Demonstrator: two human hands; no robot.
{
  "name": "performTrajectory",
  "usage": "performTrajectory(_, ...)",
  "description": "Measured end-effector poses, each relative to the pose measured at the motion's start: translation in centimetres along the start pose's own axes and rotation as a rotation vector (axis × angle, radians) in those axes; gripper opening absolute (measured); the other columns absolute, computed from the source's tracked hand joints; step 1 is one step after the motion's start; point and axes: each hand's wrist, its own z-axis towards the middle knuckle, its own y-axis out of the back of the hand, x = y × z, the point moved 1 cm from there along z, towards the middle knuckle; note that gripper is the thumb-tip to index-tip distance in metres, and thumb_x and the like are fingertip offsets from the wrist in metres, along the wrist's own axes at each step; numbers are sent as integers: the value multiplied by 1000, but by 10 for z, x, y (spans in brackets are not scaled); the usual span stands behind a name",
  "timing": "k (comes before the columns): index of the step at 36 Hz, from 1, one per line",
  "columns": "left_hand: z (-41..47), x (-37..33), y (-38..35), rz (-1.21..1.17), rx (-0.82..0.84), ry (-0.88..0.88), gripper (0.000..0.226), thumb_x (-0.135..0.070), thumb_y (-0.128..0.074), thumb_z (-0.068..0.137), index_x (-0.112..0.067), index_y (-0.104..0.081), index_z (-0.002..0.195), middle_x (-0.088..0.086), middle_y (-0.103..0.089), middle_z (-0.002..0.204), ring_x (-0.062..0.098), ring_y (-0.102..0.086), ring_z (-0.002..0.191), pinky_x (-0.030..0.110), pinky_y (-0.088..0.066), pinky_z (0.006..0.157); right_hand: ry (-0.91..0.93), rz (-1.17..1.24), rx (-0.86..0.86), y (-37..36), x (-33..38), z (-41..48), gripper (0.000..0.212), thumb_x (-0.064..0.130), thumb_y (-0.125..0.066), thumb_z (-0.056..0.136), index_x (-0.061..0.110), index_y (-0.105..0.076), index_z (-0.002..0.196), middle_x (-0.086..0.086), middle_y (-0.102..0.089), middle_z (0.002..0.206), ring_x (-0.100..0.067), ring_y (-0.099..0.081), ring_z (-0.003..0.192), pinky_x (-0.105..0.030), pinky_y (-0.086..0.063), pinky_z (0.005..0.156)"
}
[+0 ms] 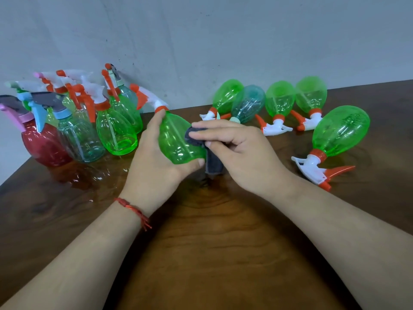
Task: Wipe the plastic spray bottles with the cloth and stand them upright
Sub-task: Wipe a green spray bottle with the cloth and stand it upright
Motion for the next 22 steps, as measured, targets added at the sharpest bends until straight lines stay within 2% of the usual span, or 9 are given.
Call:
performTrajectory(2, -2, -2, -2, 16, 63, -58, 125, -39, -103, 63, -36, -31, 166, -11, -51, 153, -2, -50, 139, 24, -41, 119, -30, 43, -46, 3, -1, 3, 35, -5, -61, 101, 15, -81, 120, 6, -73, 133, -2, -61, 131, -32, -43, 120)
performTrajectory(4, -5, -4, -6, 14, 133, -123, 126, -37, -104, 62, -33, -33, 166, -12, -48, 155, -1, -47, 143, 28, -40, 123, -73, 101, -74, 5, -2, 7, 35, -7, -59, 101, 15, -80, 120, 3, -74, 131, -1, -62, 130, -28, -43, 119)
performTrajectory(7, -9, -7, -11, -36, 223, -176, 125, -36, -105, 62, -32, -34, 165, -11, -47, 158, 5, -47, 147, 37, -40, 125, -186, 344, -103, 10, -1, 10, 36, -9, -56, 103, 16, -79, 116, 2, -77, 124, -4, -68, 123, -20, -51, 105)
performTrajectory(10, -10, -7, -12, -188, 276, -165, 122, -31, -105, 64, -32, -35, 165, -8, -50, 160, 15, -52, 147, 46, -43, 122, -287, 532, -96, 12, -6, 12, 34, -4, -54, 106, 17, -79, 116, -1, -79, 123, -14, -70, 123, -37, -54, 108)
performTrajectory(12, -11, -9, -11, -291, 253, -131, 120, -24, -103, 64, -27, -38, 164, -7, -56, 156, 14, -57, 143, 44, -48, 119, -298, 576, -95, 11, -7, 12, 34, -3, -54, 106, 18, -79, 116, -3, -78, 125, -19, -69, 126, -46, -51, 114)
performTrajectory(14, -10, -12, -10, -364, 180, -64, 117, -22, -102, 62, -25, -41, 162, -8, -64, 148, 9, -63, 134, 35, -53, 113, -265, 552, -107, 9, -5, 11, 34, -3, -54, 106, 19, -79, 117, -3, -77, 126, -19, -68, 128, -48, -49, 116)
performTrajectory(18, -5, -15, -6, -381, 4, 35, 116, -24, -105, 60, -26, -44, 159, -13, -71, 133, 3, -70, 121, 29, -56, 106, -127, 352, -105, 4, 0, 7, 35, -9, -58, 102, 13, -76, 122, -3, -75, 131, -9, -64, 131, -34, -45, 119)
performTrajectory(22, 1, -7, 0, -293, -105, 76, 116, -36, -104, 64, -29, -41, 161, -16, -67, 136, -6, -66, 120, 26, -54, 108, -3, 157, -55, -1, 1, 3, 34, -8, -60, 101, 10, -77, 124, -1, -72, 134, -5, -62, 131, -23, -43, 115)
